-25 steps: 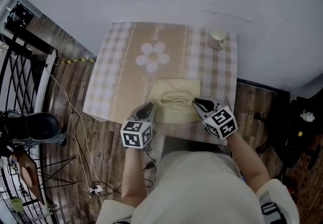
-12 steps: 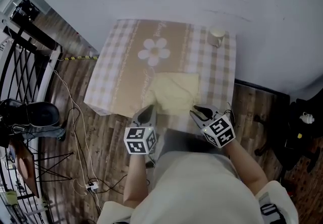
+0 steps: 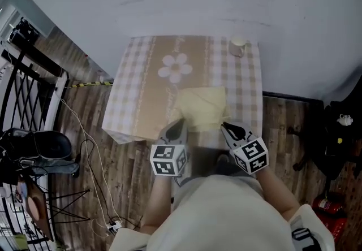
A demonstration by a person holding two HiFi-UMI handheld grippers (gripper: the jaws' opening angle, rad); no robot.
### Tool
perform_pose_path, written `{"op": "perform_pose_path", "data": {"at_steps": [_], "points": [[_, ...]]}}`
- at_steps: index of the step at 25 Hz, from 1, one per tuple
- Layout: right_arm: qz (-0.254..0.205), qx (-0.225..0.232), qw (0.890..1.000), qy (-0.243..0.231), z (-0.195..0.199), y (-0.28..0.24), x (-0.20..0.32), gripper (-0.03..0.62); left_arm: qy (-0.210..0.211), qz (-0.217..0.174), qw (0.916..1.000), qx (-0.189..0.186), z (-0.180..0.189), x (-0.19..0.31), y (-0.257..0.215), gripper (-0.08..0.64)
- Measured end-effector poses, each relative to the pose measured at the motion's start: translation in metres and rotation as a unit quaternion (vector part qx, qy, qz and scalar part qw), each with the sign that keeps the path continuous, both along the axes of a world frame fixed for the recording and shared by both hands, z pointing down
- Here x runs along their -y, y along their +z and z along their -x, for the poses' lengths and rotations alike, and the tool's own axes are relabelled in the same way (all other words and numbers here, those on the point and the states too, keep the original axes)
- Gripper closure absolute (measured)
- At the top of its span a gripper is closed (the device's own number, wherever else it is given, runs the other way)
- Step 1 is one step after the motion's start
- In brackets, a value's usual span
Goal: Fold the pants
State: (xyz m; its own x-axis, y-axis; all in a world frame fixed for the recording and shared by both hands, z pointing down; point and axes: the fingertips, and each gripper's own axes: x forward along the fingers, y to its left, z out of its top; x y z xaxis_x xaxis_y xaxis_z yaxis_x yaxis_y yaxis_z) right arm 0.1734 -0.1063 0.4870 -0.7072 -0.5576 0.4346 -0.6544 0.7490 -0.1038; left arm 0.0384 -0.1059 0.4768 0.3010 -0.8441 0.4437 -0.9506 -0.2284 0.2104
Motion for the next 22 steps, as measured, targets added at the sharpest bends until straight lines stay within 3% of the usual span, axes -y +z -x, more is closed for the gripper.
{"op": "perform_pose_path", "data": {"at_steps": [7, 12, 22], "points": [[0.006, 0.029, 0.997, 0.076, 0.027, -0.028, -0.002, 0.578, 0.04, 0.013, 0.9991, -0.007, 0.021, 0.002, -0.028, 0.54], [-0.007, 0.044, 0.995, 0.092, 0.051, -0.042, -0.038, 0.586, 0.064, 0.007, 0.9979, -0.005, 0.038, -0.035, -0.03, 0.541], [-0.032, 0.052, 0.992, 0.11, 0.083, -0.062, -0.108, 0.592, 0.059, -0.006, 0.998, -0.02, 0.071, -0.11, -0.041, 0.541]]}}
